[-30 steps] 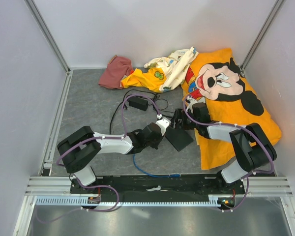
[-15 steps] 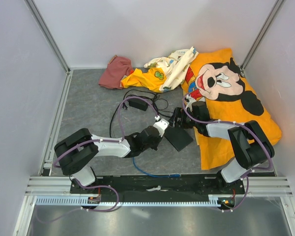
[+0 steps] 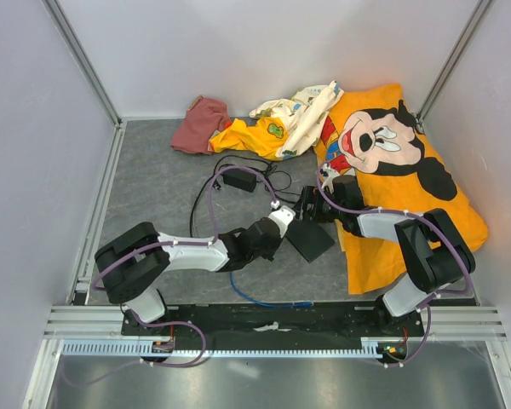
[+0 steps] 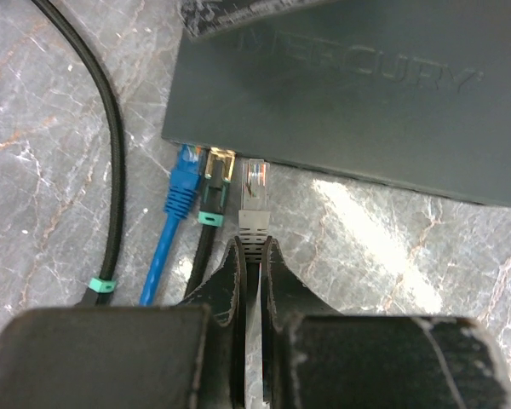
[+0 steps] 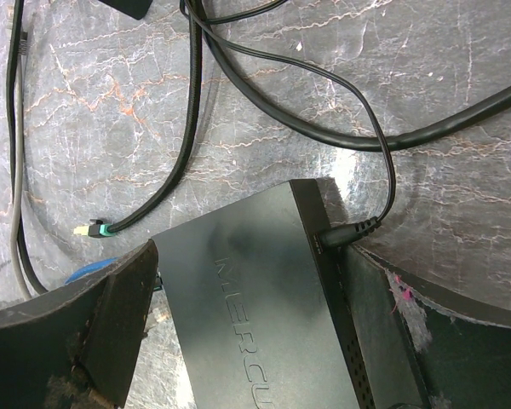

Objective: Insert the plug into the switch port

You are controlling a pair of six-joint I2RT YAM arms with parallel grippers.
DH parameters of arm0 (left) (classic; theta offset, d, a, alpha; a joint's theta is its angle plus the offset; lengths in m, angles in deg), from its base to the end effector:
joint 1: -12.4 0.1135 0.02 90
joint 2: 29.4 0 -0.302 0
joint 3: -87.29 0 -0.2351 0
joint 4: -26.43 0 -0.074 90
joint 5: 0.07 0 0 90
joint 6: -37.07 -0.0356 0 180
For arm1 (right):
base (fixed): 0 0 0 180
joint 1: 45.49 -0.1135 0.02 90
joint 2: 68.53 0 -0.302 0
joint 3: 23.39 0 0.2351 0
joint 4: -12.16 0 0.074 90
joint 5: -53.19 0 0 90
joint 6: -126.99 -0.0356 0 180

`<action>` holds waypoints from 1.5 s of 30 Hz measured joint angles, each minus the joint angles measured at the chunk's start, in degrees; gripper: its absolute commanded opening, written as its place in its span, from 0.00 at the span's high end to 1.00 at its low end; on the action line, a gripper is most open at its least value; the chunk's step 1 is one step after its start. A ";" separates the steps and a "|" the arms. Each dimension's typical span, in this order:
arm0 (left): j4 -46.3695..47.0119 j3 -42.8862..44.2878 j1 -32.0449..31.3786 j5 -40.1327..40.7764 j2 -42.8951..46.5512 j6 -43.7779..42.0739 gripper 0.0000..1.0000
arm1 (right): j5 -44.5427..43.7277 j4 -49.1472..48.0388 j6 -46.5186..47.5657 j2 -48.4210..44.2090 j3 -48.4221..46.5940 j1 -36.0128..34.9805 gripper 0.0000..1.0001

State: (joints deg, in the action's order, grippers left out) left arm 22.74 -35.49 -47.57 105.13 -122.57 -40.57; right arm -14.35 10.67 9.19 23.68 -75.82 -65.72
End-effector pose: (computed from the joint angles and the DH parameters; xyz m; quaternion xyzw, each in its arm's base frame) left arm 0.1635 -0.2641 0.2079 0.3106 0.8434 -0.1522 0.4111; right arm 0.2732 0.1152 0.1986 -0.0265 0.8864 0.3342 0.3194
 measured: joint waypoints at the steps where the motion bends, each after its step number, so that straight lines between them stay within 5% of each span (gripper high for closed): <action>1: -0.50 0.11 -0.22 0.15 0.00 0.07 0.98 | 0.11 0.00 -0.02 0.00 -0.02 0.11 0.04; 45: 0.22 1.20 -0.55 0.96 -2.62 0.17 0.98 | 1.20 -0.42 -0.09 0.31 -0.02 0.48 0.05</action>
State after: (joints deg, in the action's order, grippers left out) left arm 22.96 -34.29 -48.11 106.09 -125.19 -40.40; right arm -13.15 10.25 9.11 23.98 -75.84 -65.23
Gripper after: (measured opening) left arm 0.047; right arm 0.956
